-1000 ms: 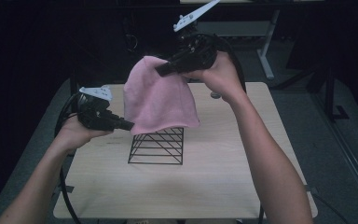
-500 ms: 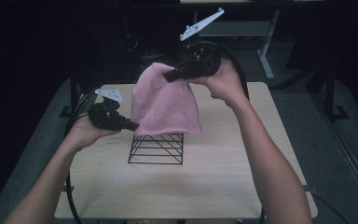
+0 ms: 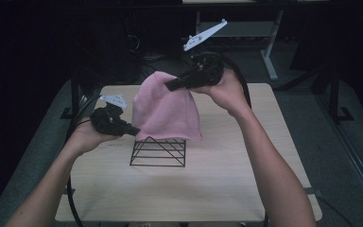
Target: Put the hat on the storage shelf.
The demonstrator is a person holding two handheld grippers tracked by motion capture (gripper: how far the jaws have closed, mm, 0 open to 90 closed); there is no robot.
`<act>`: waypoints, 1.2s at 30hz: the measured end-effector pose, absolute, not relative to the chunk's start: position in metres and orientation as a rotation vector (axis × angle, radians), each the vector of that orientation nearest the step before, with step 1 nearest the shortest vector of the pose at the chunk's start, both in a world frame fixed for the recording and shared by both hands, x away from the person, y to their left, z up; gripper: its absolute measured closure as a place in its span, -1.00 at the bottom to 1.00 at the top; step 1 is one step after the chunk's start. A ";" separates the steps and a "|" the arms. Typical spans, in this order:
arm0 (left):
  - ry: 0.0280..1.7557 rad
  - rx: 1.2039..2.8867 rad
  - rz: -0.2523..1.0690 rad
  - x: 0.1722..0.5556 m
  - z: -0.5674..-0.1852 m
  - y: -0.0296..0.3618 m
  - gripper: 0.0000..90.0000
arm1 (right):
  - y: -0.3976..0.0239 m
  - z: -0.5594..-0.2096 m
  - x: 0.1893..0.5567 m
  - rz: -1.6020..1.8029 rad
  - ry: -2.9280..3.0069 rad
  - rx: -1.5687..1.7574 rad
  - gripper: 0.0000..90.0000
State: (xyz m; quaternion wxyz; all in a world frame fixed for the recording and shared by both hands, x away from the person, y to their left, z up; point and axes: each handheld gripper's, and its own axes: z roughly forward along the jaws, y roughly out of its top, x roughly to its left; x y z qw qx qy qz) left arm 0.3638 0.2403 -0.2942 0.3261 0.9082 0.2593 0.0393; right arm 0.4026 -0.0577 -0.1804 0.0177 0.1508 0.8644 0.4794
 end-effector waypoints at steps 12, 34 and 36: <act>0.718 2.370 0.124 0.358 -0.307 0.261 0.89 | -0.036 -0.191 0.398 1.491 2.726 0.405 0.75; 0.758 2.421 0.108 0.351 -0.341 0.266 0.88 | -0.030 -0.237 0.405 1.513 2.821 0.451 0.69; 0.751 2.433 0.111 0.351 -0.345 0.266 0.88 | -0.030 -0.242 0.406 1.512 2.829 0.454 0.69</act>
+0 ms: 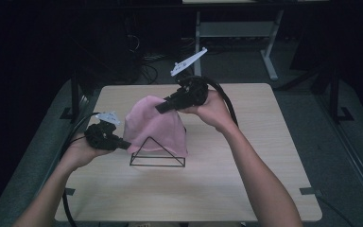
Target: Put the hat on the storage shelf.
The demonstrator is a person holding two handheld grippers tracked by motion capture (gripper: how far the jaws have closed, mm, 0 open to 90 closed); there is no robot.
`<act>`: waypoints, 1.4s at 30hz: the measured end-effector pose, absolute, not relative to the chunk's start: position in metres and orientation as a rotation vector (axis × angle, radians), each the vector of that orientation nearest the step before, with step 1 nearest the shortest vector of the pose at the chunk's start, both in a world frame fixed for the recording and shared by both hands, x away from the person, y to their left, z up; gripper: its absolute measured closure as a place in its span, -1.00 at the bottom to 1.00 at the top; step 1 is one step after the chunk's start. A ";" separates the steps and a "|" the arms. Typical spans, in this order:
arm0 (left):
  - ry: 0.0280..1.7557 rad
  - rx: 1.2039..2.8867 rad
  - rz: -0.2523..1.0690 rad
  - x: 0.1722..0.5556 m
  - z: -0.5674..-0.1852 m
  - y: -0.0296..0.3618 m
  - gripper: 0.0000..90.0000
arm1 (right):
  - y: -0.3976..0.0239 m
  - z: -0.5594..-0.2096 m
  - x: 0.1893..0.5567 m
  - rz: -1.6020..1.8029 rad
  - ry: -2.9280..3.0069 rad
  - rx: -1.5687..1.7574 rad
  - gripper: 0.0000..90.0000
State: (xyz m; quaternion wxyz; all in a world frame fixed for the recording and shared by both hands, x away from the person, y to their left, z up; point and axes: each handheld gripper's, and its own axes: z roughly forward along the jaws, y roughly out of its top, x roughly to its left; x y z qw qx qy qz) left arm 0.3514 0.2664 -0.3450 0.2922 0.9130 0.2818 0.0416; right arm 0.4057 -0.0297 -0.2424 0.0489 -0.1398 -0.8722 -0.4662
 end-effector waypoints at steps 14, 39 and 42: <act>0.781 2.462 0.082 0.351 -0.372 0.270 0.88 | -0.024 -0.271 0.404 -1.368 -2.641 -0.413 0.64; 0.816 2.547 0.089 0.358 -0.406 0.268 0.88 | -0.021 -0.302 0.397 -1.314 -2.625 -0.412 0.44; 0.825 2.561 0.096 0.359 -0.408 0.267 0.88 | -0.021 -0.301 0.395 -1.307 -2.667 -0.397 0.50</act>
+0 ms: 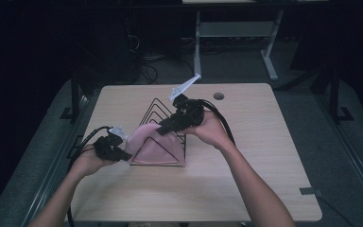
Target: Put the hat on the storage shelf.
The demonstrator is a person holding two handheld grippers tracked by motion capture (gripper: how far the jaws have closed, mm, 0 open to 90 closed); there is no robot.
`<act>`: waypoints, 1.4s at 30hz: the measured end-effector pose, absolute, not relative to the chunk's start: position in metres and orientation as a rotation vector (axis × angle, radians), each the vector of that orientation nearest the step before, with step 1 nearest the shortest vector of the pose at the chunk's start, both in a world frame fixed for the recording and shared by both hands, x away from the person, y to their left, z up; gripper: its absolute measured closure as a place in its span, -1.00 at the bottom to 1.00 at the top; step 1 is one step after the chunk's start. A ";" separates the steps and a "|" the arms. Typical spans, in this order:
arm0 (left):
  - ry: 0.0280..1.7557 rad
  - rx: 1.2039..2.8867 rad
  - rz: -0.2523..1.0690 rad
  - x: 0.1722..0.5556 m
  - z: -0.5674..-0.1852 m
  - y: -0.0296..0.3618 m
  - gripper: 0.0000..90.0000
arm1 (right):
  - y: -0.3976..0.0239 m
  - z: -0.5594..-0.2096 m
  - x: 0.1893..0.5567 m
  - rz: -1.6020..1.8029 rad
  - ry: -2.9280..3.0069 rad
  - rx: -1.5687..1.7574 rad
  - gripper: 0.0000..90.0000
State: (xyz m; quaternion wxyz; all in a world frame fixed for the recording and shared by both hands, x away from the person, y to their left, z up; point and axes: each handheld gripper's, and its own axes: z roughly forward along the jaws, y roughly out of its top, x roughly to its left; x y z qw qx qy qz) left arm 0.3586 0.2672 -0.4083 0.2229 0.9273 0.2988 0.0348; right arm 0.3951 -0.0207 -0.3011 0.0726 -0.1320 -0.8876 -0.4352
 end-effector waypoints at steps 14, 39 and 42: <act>0.841 2.547 0.089 0.360 -0.415 0.270 0.86 | -0.016 -0.313 0.392 -1.269 -2.680 -0.373 0.83; 0.829 2.552 0.102 0.358 -0.412 0.268 0.73 | -0.021 -0.319 0.387 -1.317 -2.668 -0.385 0.72; 0.822 2.545 0.107 0.357 -0.407 0.269 0.67 | -0.025 -0.319 0.385 -1.336 -2.652 -0.405 0.53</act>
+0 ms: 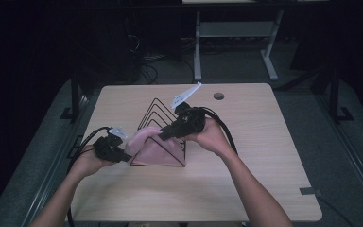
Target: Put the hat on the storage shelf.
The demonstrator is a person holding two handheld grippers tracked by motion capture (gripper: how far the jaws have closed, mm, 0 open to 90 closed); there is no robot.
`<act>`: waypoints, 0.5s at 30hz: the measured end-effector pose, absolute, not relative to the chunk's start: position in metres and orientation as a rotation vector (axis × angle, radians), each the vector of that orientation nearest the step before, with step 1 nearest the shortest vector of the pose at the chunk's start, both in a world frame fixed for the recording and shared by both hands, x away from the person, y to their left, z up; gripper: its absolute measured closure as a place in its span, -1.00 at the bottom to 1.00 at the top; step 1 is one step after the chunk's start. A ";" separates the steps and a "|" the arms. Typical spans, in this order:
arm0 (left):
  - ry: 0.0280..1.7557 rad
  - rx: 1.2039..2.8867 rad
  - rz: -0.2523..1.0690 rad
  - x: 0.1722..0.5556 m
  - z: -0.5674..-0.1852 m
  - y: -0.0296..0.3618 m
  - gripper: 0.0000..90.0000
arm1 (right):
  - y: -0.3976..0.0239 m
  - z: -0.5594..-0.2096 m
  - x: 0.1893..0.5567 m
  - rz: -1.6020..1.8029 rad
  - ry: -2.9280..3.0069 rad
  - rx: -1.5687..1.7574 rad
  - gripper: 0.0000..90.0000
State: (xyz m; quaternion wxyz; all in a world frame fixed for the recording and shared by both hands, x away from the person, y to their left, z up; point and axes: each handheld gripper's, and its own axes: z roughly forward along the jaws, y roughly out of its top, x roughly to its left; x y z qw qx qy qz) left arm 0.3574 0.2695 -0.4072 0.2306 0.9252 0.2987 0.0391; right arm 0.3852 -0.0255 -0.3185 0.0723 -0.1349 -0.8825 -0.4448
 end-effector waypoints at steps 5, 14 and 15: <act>0.831 2.525 0.094 0.358 -0.404 0.270 0.57 | -0.033 -0.320 0.387 -1.349 -2.610 -0.489 0.20; 0.827 2.517 0.091 0.355 -0.402 0.270 0.43 | -0.047 -0.316 0.385 -1.376 -2.593 -0.541 0.10; 0.827 2.517 0.091 0.355 -0.402 0.270 0.43 | -0.047 -0.316 0.385 -1.376 -2.593 -0.541 0.10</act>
